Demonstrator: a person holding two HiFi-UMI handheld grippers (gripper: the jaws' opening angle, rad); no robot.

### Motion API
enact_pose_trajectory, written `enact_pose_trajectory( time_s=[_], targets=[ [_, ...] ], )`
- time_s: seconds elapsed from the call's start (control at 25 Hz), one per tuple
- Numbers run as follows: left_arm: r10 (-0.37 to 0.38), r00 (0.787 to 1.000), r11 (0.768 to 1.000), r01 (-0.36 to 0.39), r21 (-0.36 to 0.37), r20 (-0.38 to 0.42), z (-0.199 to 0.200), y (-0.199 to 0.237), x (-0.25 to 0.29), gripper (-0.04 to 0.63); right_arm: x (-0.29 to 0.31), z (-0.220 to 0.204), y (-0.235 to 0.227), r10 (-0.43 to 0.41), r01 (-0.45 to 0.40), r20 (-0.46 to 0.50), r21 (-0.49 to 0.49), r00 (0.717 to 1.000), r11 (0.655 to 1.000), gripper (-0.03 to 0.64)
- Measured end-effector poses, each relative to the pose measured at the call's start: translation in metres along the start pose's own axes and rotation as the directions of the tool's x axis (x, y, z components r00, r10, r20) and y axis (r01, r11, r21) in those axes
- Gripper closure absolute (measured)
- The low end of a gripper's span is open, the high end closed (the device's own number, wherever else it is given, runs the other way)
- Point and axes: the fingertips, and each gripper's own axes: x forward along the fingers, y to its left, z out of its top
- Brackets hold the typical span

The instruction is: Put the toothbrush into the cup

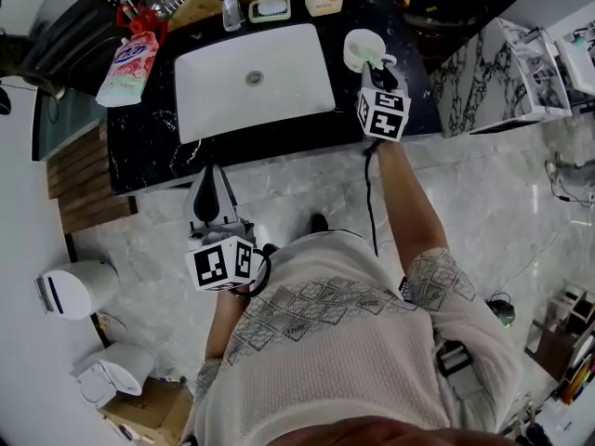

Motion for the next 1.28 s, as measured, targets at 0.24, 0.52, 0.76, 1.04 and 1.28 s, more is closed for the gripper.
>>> enact_pose_trajectory(
  time_s=[0.24, 0.52, 0.76, 1.04, 1.28],
  targets=[
    [0.009, 1.000, 1.000, -0.009, 0.002, -0.003, 0.000, 0.004, 0.006, 0.596, 0.005, 0.005, -0.004, -0.025, 0.025, 0.023, -0.007, 0.999, 1.000, 0.555],
    [0.004, 1.000, 1.000, -0.004, 0.002, -0.001, -0.001, 0.002, 0.013, 0.595, 0.004, 0.019, -0.009, -0.023, 0.025, 0.058, -0.033, 0.998, 0.999, 0.557],
    [-0.010, 1.000, 1.000, 0.010, 0.003, 0.005, 0.001, -0.002, 0.016, 0.596, -0.004, 0.038, -0.009, -0.019, 0.026, 0.103, -0.066, 0.994, 0.997, 0.558],
    [-0.024, 0.999, 1.000, 0.024, 0.005, 0.021, 0.006, -0.004, 0.016, 0.595, -0.022, 0.068, -0.002, 0.004, 0.010, 0.174, -0.084, 0.985, 0.996, 0.558],
    [-0.035, 0.999, 0.999, 0.036, 0.000, 0.038, 0.012, -0.002, 0.014, 0.595, -0.040, 0.100, 0.005, 0.016, 0.008, 0.243, -0.096, 0.970, 0.995, 0.560]
  ],
)
